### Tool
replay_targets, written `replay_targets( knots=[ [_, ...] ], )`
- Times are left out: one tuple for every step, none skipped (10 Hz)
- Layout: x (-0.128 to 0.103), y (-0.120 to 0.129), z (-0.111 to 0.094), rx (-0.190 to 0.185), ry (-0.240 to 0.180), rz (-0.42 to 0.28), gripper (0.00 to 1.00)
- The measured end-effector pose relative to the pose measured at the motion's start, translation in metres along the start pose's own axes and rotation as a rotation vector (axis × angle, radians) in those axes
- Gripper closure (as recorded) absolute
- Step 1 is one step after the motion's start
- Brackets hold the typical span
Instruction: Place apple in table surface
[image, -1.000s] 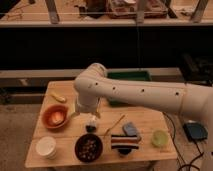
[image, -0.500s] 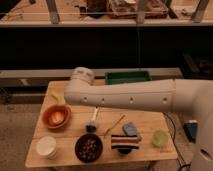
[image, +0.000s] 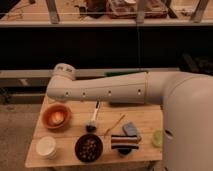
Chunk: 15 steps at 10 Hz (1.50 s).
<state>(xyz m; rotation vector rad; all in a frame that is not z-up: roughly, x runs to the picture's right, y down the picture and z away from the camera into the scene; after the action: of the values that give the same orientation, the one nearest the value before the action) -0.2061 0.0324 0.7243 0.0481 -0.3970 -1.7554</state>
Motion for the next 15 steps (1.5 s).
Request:
replay_targets(
  knots=[
    [0.0, 0.002, 0.0, -0.002, 0.0, 0.002, 0.2],
    [0.001, 0.001, 0.001, 0.001, -0.008, -0.004, 0.2],
    [0.002, -0.002, 0.006, 0.011, -0.034, -0.016, 0.2],
    [0.004, -0.012, 0.016, 0.031, -0.071, -0.033, 0.2],
    [0.006, -0.024, 0.023, 0.048, -0.099, -0.044, 0.2],
    [0.008, -0.038, 0.031, 0.074, -0.131, -0.056, 0.2],
    [0.009, -0.049, 0.036, 0.11, -0.164, -0.065, 0.2],
    [0.008, -0.056, 0.037, 0.151, -0.185, -0.069, 0.2],
    [0.006, -0.059, 0.034, 0.173, -0.191, -0.068, 0.2],
    [0.006, -0.062, 0.032, 0.175, -0.192, -0.074, 0.2],
    [0.004, -0.065, 0.03, 0.173, -0.194, -0.082, 0.2],
    [0.002, -0.066, 0.029, 0.168, -0.198, -0.085, 0.2],
    [0.0, -0.065, 0.028, 0.159, -0.201, -0.085, 0.2],
    [-0.003, -0.065, 0.027, 0.153, -0.204, -0.084, 0.2],
    [-0.006, -0.066, 0.027, 0.147, -0.207, -0.084, 0.2]
  ],
)
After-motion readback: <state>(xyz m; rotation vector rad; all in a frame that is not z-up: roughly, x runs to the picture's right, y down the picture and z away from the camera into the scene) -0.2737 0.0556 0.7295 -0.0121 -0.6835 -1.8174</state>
